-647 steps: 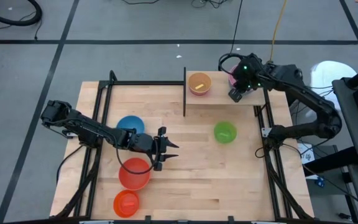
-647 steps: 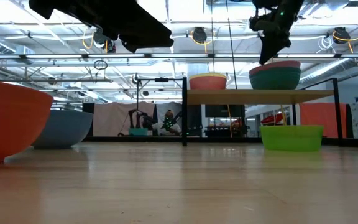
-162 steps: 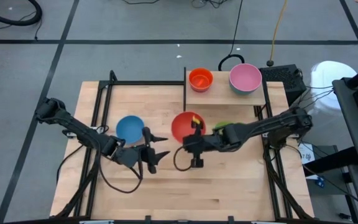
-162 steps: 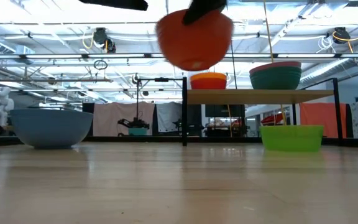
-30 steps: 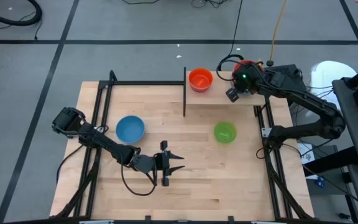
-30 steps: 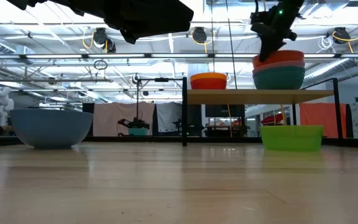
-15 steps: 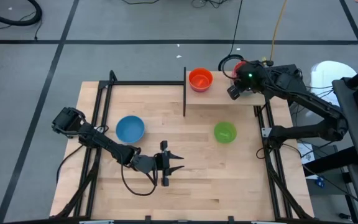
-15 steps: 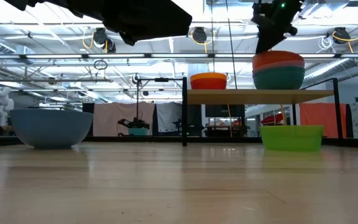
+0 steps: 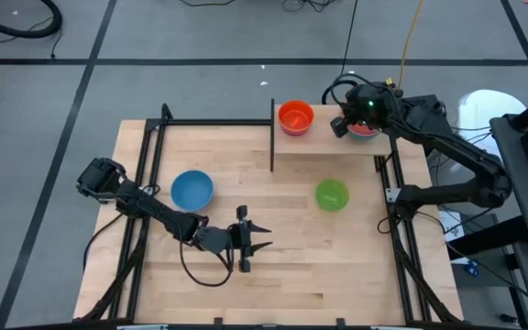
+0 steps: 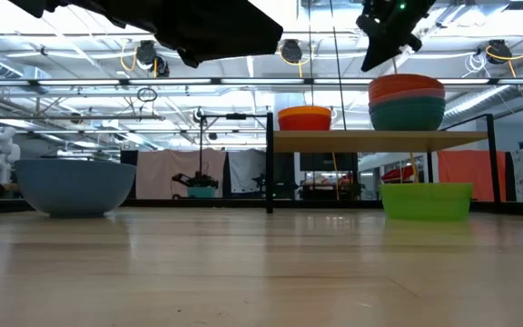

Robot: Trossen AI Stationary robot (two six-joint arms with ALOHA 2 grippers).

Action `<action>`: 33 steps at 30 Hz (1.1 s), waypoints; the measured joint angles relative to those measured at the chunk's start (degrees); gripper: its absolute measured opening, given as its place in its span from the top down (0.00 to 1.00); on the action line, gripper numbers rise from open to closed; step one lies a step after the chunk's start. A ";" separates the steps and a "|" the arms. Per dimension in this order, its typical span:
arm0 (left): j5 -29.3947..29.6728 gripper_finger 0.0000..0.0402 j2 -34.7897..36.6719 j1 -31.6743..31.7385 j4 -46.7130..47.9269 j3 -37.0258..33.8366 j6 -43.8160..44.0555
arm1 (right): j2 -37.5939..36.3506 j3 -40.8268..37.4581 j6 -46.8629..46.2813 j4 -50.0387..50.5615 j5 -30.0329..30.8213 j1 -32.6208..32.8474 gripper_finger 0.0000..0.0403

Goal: Place and stack bowls onto a shelf
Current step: Stack the large orange bowl on top of the large pink bowl on the shelf, then stack the small green bowl on top of the small orange bowl on the shelf

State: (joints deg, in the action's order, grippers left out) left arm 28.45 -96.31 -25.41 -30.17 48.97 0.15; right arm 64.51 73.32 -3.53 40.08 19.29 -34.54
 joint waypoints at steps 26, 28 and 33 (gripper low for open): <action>-0.04 0.62 0.00 -1.94 0.55 0.00 0.08 | -5.99 -5.44 0.79 -5.38 -3.45 -1.20 1.00; -0.04 0.62 0.00 -1.93 1.01 0.00 -0.01 | -8.08 -5.44 -0.26 -3.94 -4.86 0.59 1.00; -0.03 0.62 0.00 -1.22 1.75 0.00 -0.03 | -13.01 -7.83 -4.89 -3.05 -7.79 7.69 1.00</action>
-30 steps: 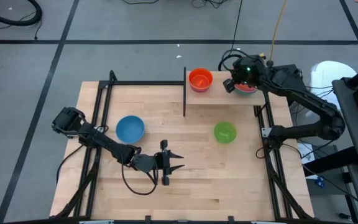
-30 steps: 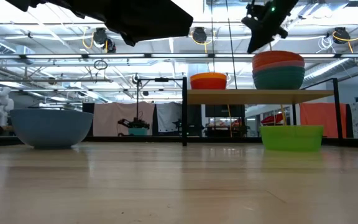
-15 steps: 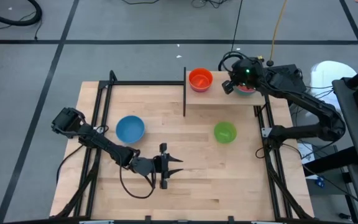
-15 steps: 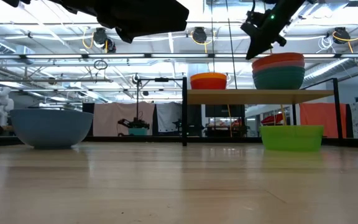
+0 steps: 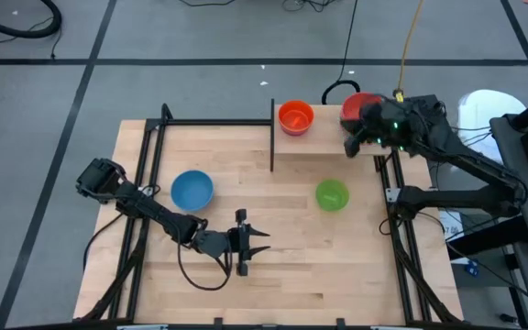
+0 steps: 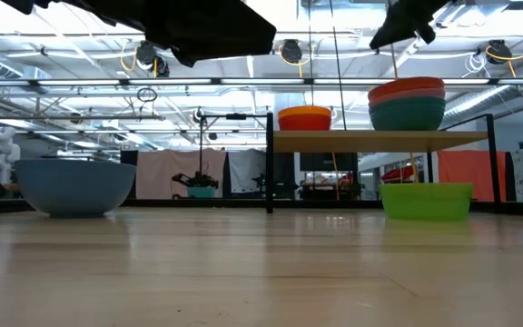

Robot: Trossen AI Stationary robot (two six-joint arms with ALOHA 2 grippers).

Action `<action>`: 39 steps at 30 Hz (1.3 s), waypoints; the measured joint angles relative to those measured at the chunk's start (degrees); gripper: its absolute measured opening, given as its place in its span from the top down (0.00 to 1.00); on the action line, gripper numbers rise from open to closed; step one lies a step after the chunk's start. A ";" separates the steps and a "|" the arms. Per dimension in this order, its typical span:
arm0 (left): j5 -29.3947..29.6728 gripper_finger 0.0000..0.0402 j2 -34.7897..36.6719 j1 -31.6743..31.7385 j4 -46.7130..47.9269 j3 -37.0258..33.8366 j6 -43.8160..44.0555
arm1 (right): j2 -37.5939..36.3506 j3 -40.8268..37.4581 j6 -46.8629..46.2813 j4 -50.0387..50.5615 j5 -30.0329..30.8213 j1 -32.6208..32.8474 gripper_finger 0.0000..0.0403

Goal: Place and stack bowls onto a shelf
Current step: Stack the small green bowl on top of the small orange bowl on the shelf

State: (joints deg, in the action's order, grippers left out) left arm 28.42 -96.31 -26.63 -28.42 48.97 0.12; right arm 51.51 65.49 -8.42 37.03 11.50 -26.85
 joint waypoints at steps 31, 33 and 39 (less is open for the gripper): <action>0.10 0.62 0.00 2.62 9.95 0.02 5.15 | 6.88 -24.84 -26.37 -18.39 20.73 47.20 1.00; 0.10 0.62 0.00 2.62 10.41 0.02 5.78 | 8.26 -24.84 -26.91 -18.35 21.76 48.90 1.00; 0.11 0.62 0.00 2.51 12.61 0.02 8.13 | 11.69 -24.84 -27.95 -18.10 21.66 52.47 1.00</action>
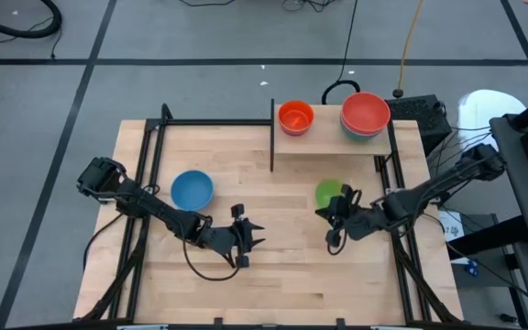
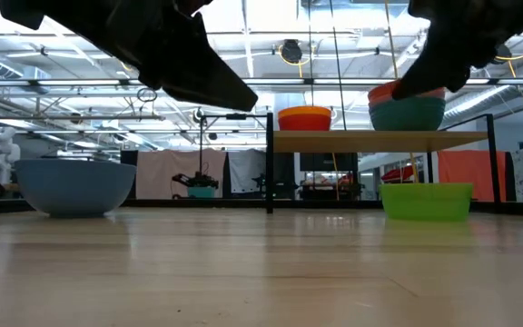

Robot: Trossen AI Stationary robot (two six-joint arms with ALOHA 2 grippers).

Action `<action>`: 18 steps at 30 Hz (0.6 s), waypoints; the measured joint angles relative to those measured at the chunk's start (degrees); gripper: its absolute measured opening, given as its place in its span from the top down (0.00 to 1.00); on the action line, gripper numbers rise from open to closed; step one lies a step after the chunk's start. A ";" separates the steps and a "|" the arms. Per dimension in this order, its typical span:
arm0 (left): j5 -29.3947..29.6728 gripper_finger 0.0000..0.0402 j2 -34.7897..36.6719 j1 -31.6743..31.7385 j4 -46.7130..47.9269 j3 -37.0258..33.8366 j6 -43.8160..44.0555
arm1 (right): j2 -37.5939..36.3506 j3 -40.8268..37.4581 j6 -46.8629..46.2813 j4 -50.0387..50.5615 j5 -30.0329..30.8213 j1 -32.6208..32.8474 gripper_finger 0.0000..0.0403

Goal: Place and stack bowls onto a shelf
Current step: Stack the small green bowl on top of the small orange bowl on the shelf

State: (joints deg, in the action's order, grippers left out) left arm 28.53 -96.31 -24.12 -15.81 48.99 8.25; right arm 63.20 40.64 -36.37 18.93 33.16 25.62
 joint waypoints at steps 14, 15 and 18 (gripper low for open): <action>-0.04 0.62 0.00 0.00 0.61 0.00 2.34 | 5.47 0.00 -0.23 10.63 0.11 1.89 0.92; -0.05 0.62 0.00 0.00 0.63 0.00 2.25 | 5.80 0.00 0.17 10.72 0.14 1.84 0.90; -0.06 0.62 0.00 0.00 0.59 0.00 2.14 | 6.67 -0.86 0.30 10.74 0.51 1.49 0.84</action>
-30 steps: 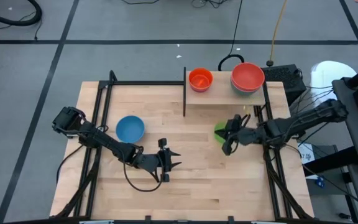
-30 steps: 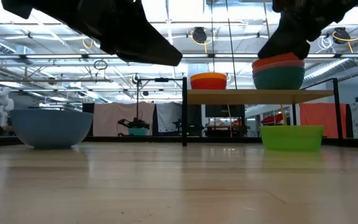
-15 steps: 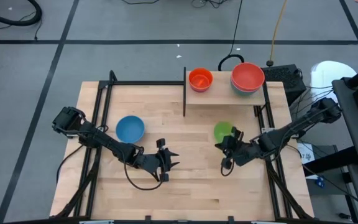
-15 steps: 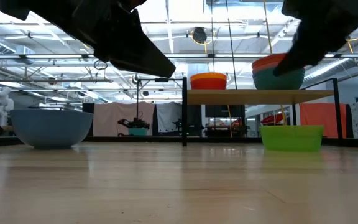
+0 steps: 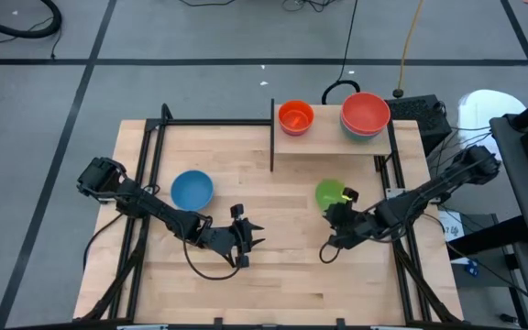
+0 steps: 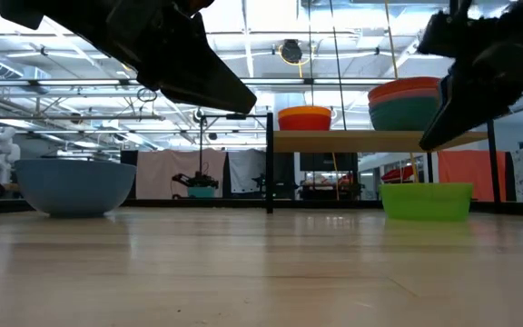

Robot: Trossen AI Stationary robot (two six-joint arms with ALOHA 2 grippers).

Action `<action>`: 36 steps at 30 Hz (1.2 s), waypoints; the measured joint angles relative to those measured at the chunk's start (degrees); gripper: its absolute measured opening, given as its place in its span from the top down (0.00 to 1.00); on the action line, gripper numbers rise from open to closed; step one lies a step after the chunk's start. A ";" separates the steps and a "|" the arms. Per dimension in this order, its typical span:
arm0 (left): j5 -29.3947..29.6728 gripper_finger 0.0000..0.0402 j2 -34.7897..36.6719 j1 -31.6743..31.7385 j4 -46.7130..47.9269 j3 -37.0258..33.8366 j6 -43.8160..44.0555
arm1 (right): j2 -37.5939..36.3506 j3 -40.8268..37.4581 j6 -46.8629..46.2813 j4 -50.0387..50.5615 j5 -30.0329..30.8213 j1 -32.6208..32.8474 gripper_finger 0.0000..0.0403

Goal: Place and stack bowls onto a shelf
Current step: Stack the small green bowl on top of the small orange bowl on the shelf

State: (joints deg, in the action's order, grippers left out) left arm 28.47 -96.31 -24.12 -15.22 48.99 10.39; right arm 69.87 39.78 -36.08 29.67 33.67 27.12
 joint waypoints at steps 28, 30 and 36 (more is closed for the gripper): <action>-0.04 0.62 0.00 0.01 -1.81 0.00 -0.11 | 1.09 -11.53 -2.88 -11.38 -0.75 -1.93 0.99; -0.06 0.62 0.00 0.14 -2.09 0.00 -0.16 | 1.09 -11.53 -1.39 -14.87 -0.76 -1.93 0.98; -0.25 0.62 0.00 0.33 -4.89 0.00 -4.35 | 1.09 -11.53 4.65 -28.58 -1.04 -1.72 0.99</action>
State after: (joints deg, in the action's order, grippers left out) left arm 28.22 -96.31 -23.79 -20.11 48.99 6.04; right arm 70.96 28.25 -31.42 1.08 32.62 25.40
